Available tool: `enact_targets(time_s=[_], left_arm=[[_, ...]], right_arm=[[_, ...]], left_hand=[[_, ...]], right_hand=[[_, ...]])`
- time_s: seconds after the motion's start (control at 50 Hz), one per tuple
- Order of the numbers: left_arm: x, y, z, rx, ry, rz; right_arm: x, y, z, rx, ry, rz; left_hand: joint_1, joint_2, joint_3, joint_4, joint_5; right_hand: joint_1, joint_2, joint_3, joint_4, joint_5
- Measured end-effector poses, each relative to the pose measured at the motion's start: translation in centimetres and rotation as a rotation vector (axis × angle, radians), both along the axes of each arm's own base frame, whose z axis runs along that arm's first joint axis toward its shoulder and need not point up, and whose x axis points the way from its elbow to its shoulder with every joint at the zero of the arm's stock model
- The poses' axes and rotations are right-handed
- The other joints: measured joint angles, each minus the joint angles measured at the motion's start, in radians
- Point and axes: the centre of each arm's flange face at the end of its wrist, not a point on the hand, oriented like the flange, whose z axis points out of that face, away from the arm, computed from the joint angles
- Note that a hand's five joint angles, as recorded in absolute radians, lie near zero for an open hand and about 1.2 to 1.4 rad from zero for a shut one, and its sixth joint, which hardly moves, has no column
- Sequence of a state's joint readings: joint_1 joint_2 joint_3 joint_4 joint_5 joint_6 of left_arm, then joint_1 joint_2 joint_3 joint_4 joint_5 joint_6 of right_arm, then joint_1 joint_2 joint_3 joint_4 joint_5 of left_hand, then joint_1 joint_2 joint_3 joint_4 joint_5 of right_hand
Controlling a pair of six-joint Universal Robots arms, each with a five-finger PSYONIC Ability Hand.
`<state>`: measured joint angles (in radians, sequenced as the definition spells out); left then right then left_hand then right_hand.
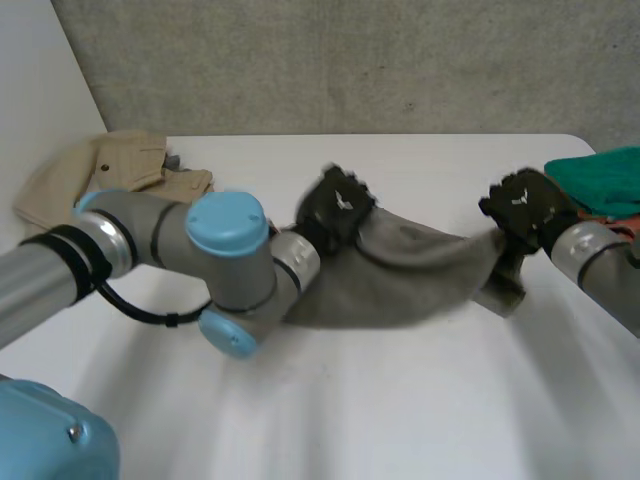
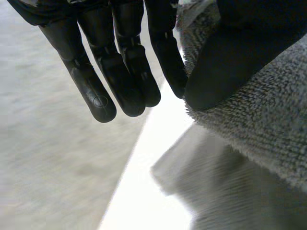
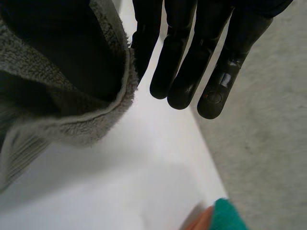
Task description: Fold the laundry.
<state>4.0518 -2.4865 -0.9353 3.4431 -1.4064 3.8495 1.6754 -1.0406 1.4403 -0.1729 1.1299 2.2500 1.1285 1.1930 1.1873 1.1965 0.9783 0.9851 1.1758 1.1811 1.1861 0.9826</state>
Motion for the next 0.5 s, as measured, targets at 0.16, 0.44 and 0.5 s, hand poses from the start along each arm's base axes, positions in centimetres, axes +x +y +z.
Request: enact_targets(time_s=[0.16, 0.44, 0.5], left_arm=[[2.6, -1.9, 2.6, -0.037, 0.043, 0.153], [9.3, 8.9, -0.9, 0.275, -0.171, 0.306], [9.2, 10.1, -0.7, 0.293, -0.16, 0.296]], right_arm=[[2.0, -0.3, 1.8, -0.065, -0.006, -0.01], [1.6, 3.0, -0.2, 0.043, 0.025, -0.006], [1.6, 3.3, -0.4, 0.054, 0.028, -0.005]], left_hand=[[0.0, 0.002, 0.0, 0.0, 0.0], [-0.371, -0.355, -0.351, -0.333, -0.326], [-0.71, -0.695, -0.685, -0.686, -0.663]], right_hand=[[0.0, 0.0, 0.0, 0.0, 0.0], [0.001, 0.0, 0.0, 0.0, 0.002], [0.006, 0.0, 0.0, 0.0, 0.005]])
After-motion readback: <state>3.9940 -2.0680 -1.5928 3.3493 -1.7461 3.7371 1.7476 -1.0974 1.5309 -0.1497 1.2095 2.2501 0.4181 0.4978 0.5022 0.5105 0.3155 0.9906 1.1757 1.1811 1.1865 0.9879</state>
